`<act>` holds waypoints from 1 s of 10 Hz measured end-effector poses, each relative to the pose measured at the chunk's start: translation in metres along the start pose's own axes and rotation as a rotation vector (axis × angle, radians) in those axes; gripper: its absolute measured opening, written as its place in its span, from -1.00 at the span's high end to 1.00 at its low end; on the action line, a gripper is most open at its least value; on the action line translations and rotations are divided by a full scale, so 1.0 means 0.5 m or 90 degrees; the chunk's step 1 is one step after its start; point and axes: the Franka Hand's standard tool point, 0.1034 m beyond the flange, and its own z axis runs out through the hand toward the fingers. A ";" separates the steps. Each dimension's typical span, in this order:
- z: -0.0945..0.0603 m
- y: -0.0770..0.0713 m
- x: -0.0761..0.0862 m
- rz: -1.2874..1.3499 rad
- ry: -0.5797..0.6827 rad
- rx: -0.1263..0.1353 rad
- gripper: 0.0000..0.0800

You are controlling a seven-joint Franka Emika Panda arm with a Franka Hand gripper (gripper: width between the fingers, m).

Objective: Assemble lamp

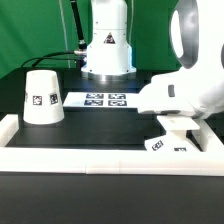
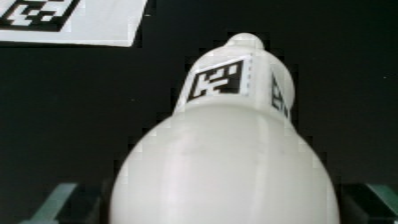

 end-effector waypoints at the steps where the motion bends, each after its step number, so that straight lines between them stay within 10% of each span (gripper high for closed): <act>1: -0.028 0.008 -0.019 -0.008 -0.002 0.005 -0.44; 5: -0.128 0.055 -0.087 -0.001 0.003 0.030 -0.44; 10: -0.158 0.059 -0.057 -0.013 0.165 0.031 -0.45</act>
Offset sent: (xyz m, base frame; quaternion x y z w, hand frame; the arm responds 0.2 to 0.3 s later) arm 0.0312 -0.0218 0.0708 0.0523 -0.0378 -0.0078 0.9979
